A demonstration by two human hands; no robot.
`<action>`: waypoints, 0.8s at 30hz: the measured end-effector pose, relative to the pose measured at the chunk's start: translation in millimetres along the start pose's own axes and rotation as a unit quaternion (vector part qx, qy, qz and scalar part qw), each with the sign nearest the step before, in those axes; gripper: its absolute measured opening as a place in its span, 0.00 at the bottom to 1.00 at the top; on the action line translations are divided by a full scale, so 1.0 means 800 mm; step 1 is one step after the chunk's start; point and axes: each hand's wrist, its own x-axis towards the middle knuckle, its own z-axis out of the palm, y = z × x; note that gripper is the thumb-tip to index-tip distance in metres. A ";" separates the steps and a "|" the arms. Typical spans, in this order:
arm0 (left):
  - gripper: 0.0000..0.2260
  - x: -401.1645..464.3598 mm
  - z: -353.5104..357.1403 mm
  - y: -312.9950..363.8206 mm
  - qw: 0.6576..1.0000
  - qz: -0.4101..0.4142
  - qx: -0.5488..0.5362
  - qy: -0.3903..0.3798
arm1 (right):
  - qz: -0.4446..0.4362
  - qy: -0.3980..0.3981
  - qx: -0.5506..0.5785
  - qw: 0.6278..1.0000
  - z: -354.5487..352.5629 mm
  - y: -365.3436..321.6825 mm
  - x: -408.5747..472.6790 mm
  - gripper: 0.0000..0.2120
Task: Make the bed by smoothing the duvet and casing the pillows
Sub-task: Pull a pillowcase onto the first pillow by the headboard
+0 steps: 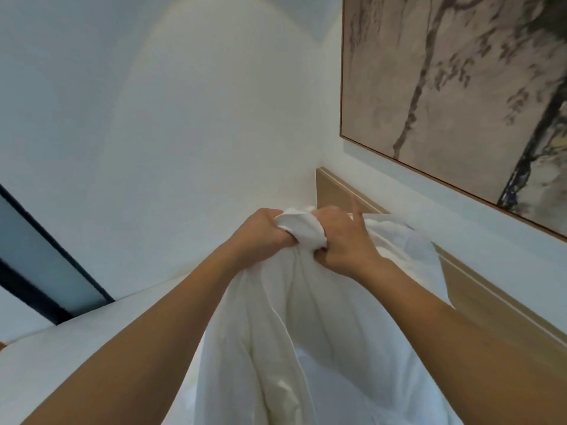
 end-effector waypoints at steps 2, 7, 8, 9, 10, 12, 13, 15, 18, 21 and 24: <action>0.04 0.000 0.005 0.003 0.999 -0.013 0.029 0.010 | 0.026 -0.009 0.050 0.998 0.000 -0.004 0.022 0.13; 0.35 -0.042 0.073 -0.027 0.894 -0.059 0.390 0.214 | 0.253 -0.026 0.234 0.938 0.000 -0.006 0.086 0.09; 0.39 -0.054 0.094 -0.039 0.896 -0.078 0.380 0.215 | 0.291 -0.008 0.280 0.915 0.001 -0.003 0.095 0.10; 0.42 -0.064 0.111 -0.053 0.909 -0.116 0.347 0.201 | 0.327 0.027 0.336 0.883 0.001 0.002 0.100 0.08; 0.44 -0.073 0.126 -0.070 0.917 -0.169 0.313 0.181 | 0.364 0.062 0.396 0.841 0.003 0.008 0.105 0.05; 0.44 -0.087 0.140 -0.100 0.919 -0.256 0.255 0.155 | 0.426 0.111 0.513 0.737 0.009 0.024 0.116 0.11; 0.41 -0.090 0.138 -0.112 0.919 -0.282 0.225 0.157 | 0.437 0.118 0.546 0.704 0.013 0.028 0.120 0.14; 0.30 -0.091 0.129 -0.133 0.921 -0.304 0.184 0.160 | 0.464 0.149 0.578 0.655 0.019 0.031 0.126 0.17; 0.19 -0.088 0.102 -0.163 0.922 -0.335 0.167 0.103 | 0.534 0.235 0.587 0.561 0.031 0.037 0.129 0.18; 0.15 -0.080 0.040 -0.189 0.911 -0.326 0.240 0.073 | 0.538 0.234 0.523 0.619 0.039 0.037 0.121 0.17; 0.12 -0.046 -0.082 -0.162 0.890 -0.245 0.363 0.125 | 0.511 0.242 0.433 0.702 -0.001 0.018 0.122 0.13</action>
